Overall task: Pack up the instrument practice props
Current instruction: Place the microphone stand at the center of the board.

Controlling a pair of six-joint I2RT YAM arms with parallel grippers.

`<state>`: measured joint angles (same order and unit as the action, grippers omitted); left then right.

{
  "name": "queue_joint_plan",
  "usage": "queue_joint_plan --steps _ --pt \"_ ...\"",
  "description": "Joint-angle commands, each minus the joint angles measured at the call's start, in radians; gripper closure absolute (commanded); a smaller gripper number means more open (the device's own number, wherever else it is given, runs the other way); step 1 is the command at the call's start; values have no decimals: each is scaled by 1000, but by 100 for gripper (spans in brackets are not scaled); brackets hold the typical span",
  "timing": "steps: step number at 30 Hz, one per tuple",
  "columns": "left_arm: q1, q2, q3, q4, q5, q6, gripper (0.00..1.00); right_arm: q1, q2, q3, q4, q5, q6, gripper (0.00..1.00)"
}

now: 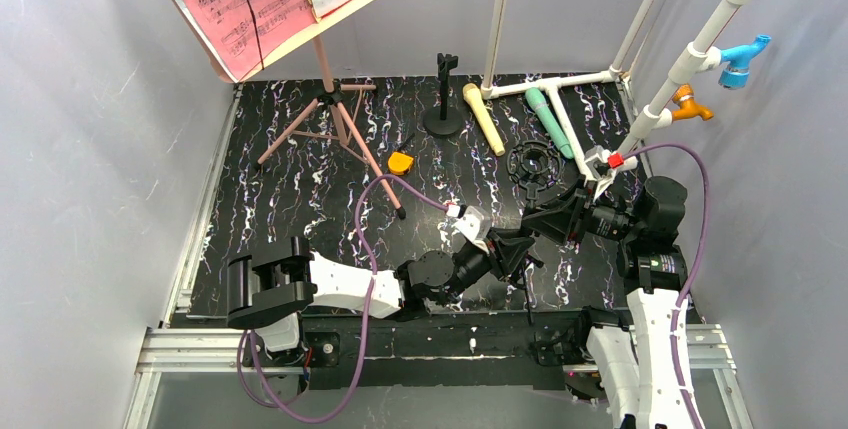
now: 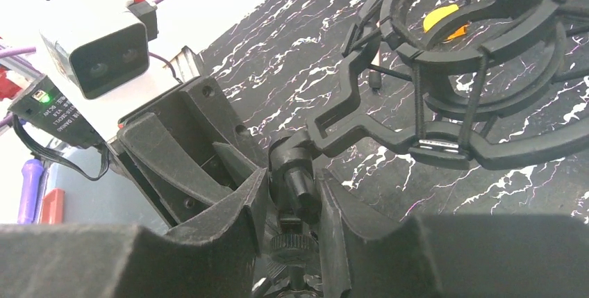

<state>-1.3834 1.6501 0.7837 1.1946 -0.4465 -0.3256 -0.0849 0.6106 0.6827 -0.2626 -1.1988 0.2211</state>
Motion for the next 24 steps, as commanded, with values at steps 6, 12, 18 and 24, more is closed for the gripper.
queue_joint_plan --steps 6,12,18,24 --pt "-3 0 65 82 -3 -8 100 12 14 11 -46 -5 -92 59" --pt "-4 -3 63 79 0 -8 100 18 49 38 -159 -8 -216 58" --pt "-3 -8 58 79 -1 -7 100 21 62 63 -164 -22 -240 76" --pt "-3 -10 50 79 2 -15 100 22 64 94 -168 -59 -268 98"
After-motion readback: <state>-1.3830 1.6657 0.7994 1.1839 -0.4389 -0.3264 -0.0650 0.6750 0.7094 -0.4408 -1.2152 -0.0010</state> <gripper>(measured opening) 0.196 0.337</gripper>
